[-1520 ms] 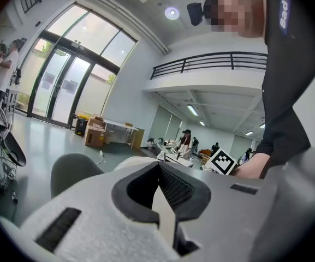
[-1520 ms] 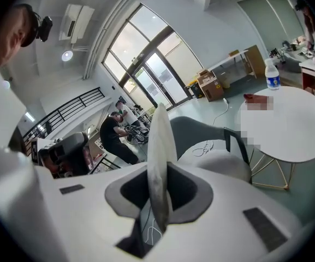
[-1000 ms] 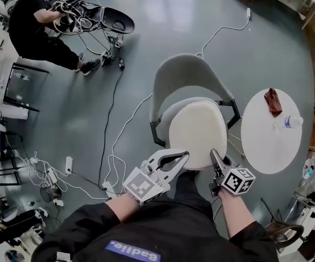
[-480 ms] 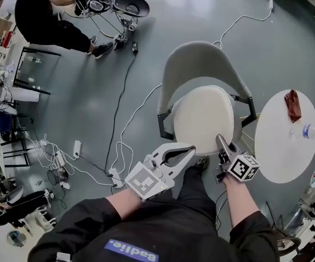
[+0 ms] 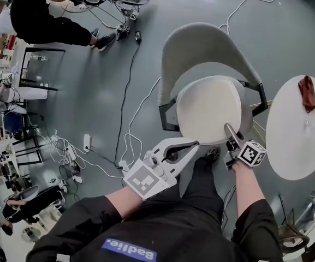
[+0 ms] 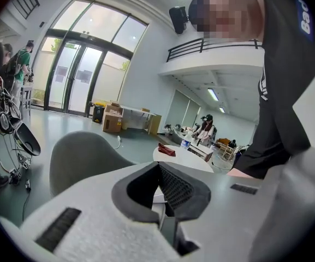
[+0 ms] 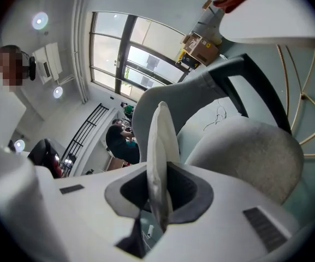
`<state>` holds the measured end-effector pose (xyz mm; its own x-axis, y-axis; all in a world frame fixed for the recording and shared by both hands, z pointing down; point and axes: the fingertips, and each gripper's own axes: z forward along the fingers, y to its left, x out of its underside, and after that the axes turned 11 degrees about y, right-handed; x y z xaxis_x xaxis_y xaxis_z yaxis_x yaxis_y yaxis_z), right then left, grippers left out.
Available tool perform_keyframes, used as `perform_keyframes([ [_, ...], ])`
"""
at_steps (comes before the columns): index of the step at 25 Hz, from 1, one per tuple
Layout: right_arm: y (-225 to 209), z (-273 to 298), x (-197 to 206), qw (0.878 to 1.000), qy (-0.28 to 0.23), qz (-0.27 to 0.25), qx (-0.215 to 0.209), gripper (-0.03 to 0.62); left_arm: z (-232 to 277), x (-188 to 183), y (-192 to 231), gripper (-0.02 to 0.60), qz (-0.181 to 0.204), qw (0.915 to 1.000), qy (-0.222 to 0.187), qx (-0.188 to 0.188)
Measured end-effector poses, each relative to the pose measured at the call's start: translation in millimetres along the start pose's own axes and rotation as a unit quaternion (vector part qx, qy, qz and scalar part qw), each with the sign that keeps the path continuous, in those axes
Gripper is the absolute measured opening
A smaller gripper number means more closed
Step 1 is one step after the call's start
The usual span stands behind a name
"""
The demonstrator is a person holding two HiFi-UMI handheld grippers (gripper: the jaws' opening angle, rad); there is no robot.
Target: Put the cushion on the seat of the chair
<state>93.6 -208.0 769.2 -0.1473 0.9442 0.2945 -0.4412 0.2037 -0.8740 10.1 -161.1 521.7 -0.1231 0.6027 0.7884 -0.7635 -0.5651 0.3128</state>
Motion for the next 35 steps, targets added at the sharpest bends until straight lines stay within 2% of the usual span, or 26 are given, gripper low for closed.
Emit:
perform_keyframes([
  [4,-40,-4,8,1.000,-0.001,0.017,-0.010,0.067,7,17,-4,0.015,-0.002,0.9996,0.028,0.005],
  [10,-84,-6,15,1.000,-0.012,0.021,0.003,0.068,21,48,-18,0.015,-0.013,0.9974,0.066,0.026],
  [19,-101,2,19,0.999,-0.030,-0.027,0.015,0.069,49,65,-28,0.015,-0.014,0.9943,0.093,0.051],
  [27,-124,0,26,0.999,-0.042,-0.012,0.018,0.069,60,81,-39,0.015,-0.008,0.9908,0.113,0.073],
  [35,-154,5,30,0.998,-0.062,0.014,0.002,0.069,65,100,-34,0.015,-0.017,0.9883,0.130,0.078],
])
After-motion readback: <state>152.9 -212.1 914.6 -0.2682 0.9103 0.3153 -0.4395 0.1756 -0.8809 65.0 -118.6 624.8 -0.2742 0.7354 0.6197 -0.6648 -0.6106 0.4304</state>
